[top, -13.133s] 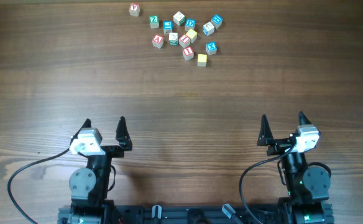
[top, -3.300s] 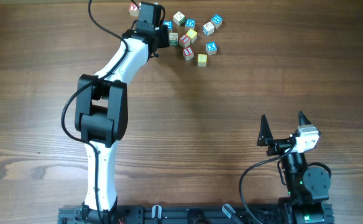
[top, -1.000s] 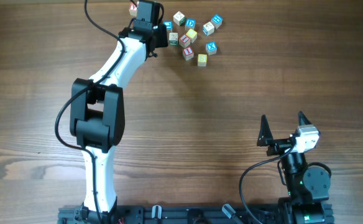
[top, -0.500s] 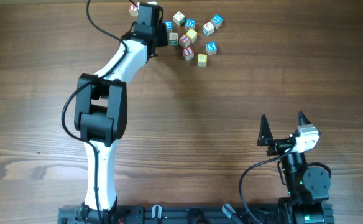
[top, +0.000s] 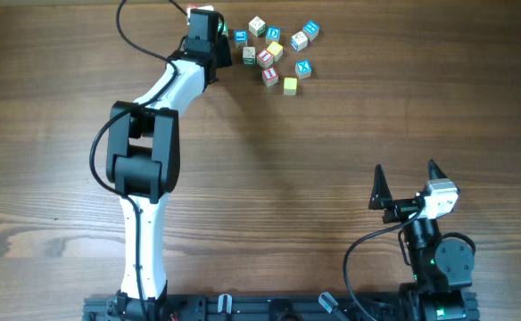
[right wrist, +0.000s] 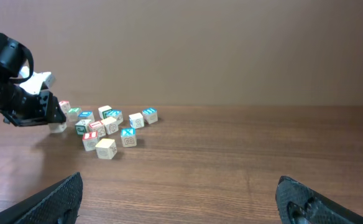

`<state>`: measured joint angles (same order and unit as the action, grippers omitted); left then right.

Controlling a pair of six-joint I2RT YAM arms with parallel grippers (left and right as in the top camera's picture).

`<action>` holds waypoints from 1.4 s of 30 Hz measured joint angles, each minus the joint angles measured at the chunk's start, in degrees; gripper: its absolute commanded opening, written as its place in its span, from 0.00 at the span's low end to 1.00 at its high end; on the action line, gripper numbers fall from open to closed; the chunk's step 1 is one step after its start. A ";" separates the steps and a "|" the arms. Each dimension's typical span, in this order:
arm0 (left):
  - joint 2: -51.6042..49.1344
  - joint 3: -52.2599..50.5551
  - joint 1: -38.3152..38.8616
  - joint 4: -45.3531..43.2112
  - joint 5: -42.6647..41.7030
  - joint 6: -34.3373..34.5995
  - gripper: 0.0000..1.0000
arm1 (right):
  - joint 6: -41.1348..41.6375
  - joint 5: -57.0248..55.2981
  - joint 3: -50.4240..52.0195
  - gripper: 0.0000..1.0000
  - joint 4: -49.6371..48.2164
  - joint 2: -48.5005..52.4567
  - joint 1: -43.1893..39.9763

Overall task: Form a circle
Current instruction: 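Lift the red A block and carry it left of the cluster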

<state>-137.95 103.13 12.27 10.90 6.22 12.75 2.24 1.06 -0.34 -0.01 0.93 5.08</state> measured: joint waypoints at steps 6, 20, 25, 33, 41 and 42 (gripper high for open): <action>0.00 0.00 0.00 0.07 0.00 0.00 0.30 | 0.00 0.00 0.00 1.00 0.00 0.00 0.00; 5.38 -0.09 0.22 13.51 0.02 0.00 0.22 | 0.00 0.02 0.00 1.00 0.02 0.00 0.00; 14.80 -0.11 1.57 26.21 0.20 0.00 0.23 | 0.00 0.00 0.00 1.00 0.00 0.02 0.00; 20.31 -0.07 7.26 48.15 0.39 2.73 0.24 | 0.00 0.02 0.00 1.00 0.00 0.00 0.00; 20.31 -0.07 12.55 49.48 -1.62 9.16 0.23 | 0.00 0.02 0.00 1.00 0.00 0.00 0.00; 20.31 -0.07 12.96 49.27 -1.73 9.51 0.23 | 0.00 0.00 0.00 1.00 0.00 0.00 0.00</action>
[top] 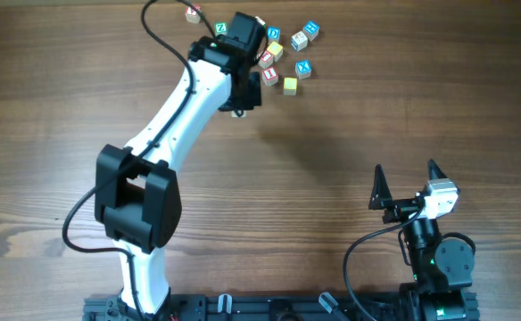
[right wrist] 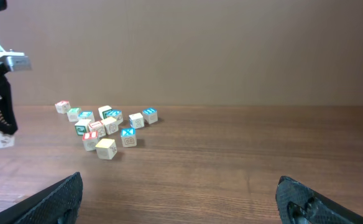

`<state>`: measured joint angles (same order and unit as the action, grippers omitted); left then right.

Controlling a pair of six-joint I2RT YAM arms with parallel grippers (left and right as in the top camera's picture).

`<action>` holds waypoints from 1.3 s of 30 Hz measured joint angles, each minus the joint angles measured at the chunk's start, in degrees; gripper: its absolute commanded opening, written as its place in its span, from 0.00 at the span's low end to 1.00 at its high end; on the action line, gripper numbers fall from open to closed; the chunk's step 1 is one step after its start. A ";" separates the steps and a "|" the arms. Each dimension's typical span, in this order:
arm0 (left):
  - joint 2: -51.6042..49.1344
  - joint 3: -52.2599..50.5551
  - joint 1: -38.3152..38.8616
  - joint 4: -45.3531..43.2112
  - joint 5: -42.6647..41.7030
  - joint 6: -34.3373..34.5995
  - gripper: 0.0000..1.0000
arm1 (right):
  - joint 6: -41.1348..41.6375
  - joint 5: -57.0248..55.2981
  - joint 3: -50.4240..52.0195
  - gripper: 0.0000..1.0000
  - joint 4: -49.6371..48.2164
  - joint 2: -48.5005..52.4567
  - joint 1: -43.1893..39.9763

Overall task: Form a circle
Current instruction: 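Lift the red A block and carry it left of the cluster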

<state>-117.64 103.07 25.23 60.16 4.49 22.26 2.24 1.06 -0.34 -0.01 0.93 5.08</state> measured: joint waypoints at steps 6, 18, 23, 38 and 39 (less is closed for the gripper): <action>-0.98 0.00 3.89 -0.90 -0.07 1.81 0.22 | 0.00 0.00 0.00 1.00 0.00 0.00 0.00; -5.38 -6.32 9.27 -9.57 -0.28 4.70 0.26 | 0.00 0.00 0.00 1.00 0.02 0.00 0.00; -5.42 -9.77 9.27 -13.62 -0.26 5.07 0.31 | 0.00 0.00 0.00 1.00 0.00 0.00 0.00; -5.42 -10.14 9.97 -12.61 -0.26 5.29 0.39 | 0.00 0.02 0.00 1.00 0.00 0.00 0.00; -5.42 -10.14 9.97 -12.50 -0.26 5.29 0.40 | 0.00 0.00 0.00 1.00 0.00 0.00 0.00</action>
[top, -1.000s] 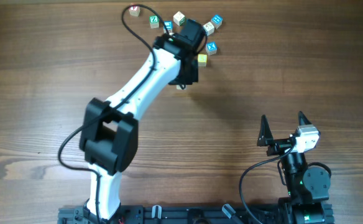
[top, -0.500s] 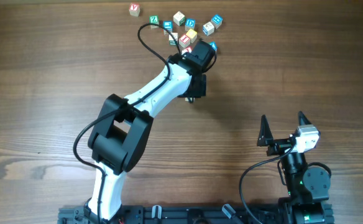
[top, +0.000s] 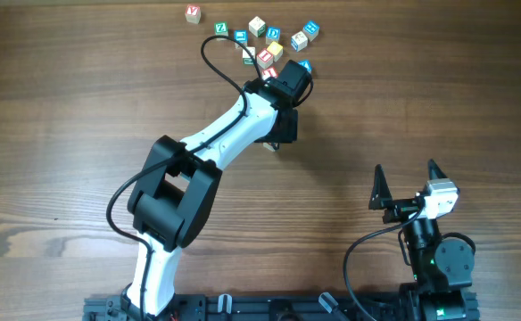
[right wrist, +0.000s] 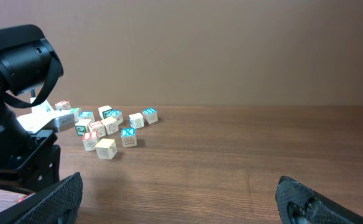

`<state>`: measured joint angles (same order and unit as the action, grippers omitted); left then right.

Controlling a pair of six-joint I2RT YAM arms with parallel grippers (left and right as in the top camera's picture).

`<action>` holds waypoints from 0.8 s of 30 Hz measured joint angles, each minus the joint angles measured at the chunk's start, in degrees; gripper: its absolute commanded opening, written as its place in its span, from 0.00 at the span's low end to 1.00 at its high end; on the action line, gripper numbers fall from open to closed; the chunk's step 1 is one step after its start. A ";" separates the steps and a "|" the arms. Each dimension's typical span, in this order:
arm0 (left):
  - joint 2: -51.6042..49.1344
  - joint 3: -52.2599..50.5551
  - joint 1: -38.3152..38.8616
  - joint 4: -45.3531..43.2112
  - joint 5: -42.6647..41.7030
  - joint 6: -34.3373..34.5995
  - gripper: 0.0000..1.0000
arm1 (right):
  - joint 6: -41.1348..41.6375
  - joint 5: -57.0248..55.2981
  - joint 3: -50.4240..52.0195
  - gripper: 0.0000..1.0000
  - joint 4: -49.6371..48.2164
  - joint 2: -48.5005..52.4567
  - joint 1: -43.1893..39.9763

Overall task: Form a circle
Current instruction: 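Lift the red A block and carry it left of the cluster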

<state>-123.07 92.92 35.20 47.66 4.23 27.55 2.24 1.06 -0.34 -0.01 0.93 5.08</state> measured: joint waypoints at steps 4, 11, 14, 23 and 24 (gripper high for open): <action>0.00 0.00 0.00 2.29 0.00 0.00 0.38 | 0.00 0.00 0.00 1.00 0.00 0.00 0.00; 0.00 0.00 0.00 2.86 0.02 0.24 0.42 | 0.00 0.02 0.00 1.00 0.00 0.00 0.00; 0.00 0.00 0.00 2.95 0.00 0.22 0.46 | 0.00 0.02 0.00 0.99 0.00 0.00 0.00; 0.00 0.00 0.00 5.05 -1.77 0.20 0.34 | 0.00 0.02 0.00 1.00 0.00 0.00 0.00; 0.00 0.00 0.00 5.07 -2.21 0.07 0.33 | 0.00 0.00 0.00 1.00 0.00 0.00 0.00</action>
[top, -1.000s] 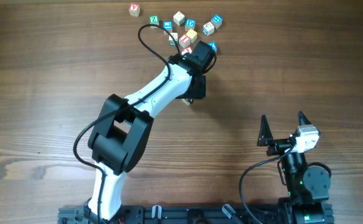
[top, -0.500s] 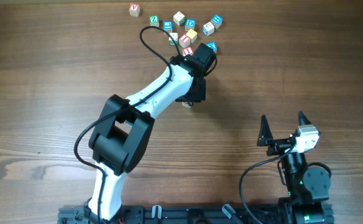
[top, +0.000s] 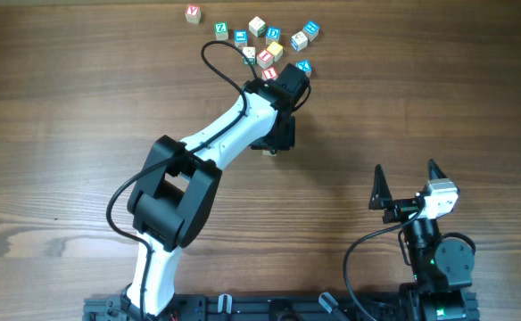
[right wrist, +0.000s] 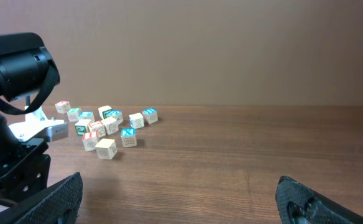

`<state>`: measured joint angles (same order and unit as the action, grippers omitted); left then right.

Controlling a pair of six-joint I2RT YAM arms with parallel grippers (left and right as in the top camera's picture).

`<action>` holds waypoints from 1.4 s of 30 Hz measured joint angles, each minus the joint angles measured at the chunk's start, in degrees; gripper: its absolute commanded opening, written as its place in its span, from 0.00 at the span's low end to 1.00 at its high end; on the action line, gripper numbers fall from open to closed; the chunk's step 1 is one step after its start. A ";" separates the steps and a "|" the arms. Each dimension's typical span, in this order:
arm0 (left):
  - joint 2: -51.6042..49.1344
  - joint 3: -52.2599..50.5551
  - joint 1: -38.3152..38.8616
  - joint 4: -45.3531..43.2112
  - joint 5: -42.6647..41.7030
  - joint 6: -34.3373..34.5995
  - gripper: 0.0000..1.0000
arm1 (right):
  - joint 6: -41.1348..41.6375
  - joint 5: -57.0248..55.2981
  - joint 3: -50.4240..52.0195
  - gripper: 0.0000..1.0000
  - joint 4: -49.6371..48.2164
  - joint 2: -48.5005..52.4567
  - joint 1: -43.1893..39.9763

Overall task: Form a circle
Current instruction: 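Lift the red A block and carry it left of the cluster, then lower the red A block onto the table and open the left gripper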

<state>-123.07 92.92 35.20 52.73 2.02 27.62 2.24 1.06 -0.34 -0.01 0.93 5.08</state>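
Note:
Several small lettered blocks lie in a loose cluster (top: 269, 49) at the far middle of the table, also seen as a cluster (right wrist: 107, 124) in the right wrist view. One red-lettered block (top: 193, 12) sits apart at the far left. A pale yellow block (right wrist: 105, 148) is nearest; overhead, my left arm hides it. My left gripper (top: 274, 146) points toward the near edge just in front of the cluster, its jaws hidden by the wrist. My right gripper (top: 407, 178) stands open and empty near the front right, far from the blocks.
The left arm (top: 216, 143) reaches diagonally across the table's middle, its black wrist (right wrist: 13, 68) filling the left of the right wrist view. A cable (top: 220, 62) loops beside the cluster. Bare wood table (top: 439, 98) lies to the right of the blocks.
Almost nothing differs. My left wrist has shifted slightly to the left in the right wrist view. The blocks and the right gripper are where they were.
My left gripper was first at the cluster's far left end, beside the red-lettered block. Then it was at the cluster's near left side. Later it stood over the near edge of the cluster, covering the yellow block overhead, and stays there. No block has visibly moved.

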 measured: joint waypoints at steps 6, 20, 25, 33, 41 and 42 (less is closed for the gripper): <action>0.00 0.00 0.00 0.76 -0.61 -0.07 0.35 | 0.00 0.00 0.00 1.00 0.00 0.00 0.00; 0.00 0.00 -0.57 -3.76 2.05 -0.11 0.24 | 0.00 0.02 0.00 1.00 0.00 0.00 0.00; 0.00 0.00 -5.31 -4.24 2.89 0.44 0.25 | 0.00 0.00 0.00 1.00 0.00 0.00 0.00; 0.00 0.00 -14.91 0.26 3.06 2.12 0.33 | 0.00 0.02 -0.02 1.00 0.00 0.00 0.00; 0.00 0.00 -17.59 0.79 3.28 4.20 0.49 | 0.00 0.00 0.00 1.00 0.00 0.00 0.00; 0.00 0.00 -17.59 0.68 3.28 4.46 0.49 | 0.00 0.02 -0.02 1.00 0.00 0.00 0.00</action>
<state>-123.07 92.92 17.61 53.41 5.30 32.08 2.24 1.08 -0.36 -0.01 0.93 5.08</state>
